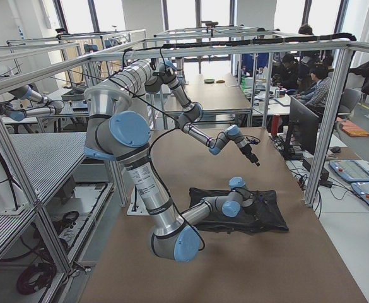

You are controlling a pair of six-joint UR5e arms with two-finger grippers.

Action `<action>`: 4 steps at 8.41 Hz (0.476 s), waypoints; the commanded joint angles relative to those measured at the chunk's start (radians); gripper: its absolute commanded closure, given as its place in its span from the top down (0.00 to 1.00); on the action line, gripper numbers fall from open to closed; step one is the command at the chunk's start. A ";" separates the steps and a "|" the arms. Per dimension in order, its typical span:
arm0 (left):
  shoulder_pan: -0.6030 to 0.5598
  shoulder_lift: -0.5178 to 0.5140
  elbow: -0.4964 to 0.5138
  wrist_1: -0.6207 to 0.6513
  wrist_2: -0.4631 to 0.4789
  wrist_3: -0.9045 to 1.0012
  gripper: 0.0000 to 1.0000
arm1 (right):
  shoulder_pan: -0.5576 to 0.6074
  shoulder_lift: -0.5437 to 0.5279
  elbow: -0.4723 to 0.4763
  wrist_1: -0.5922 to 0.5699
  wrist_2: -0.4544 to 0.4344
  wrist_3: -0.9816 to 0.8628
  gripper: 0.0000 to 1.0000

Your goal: Fold clothes

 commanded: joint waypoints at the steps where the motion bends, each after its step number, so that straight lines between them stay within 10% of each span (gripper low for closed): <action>1: 0.000 -0.001 0.001 0.000 0.000 0.004 1.00 | -0.007 -0.003 -0.007 0.000 -0.003 0.002 0.94; 4: 0.000 -0.004 0.004 0.000 0.000 0.009 1.00 | -0.007 0.002 -0.009 0.000 -0.003 0.002 0.94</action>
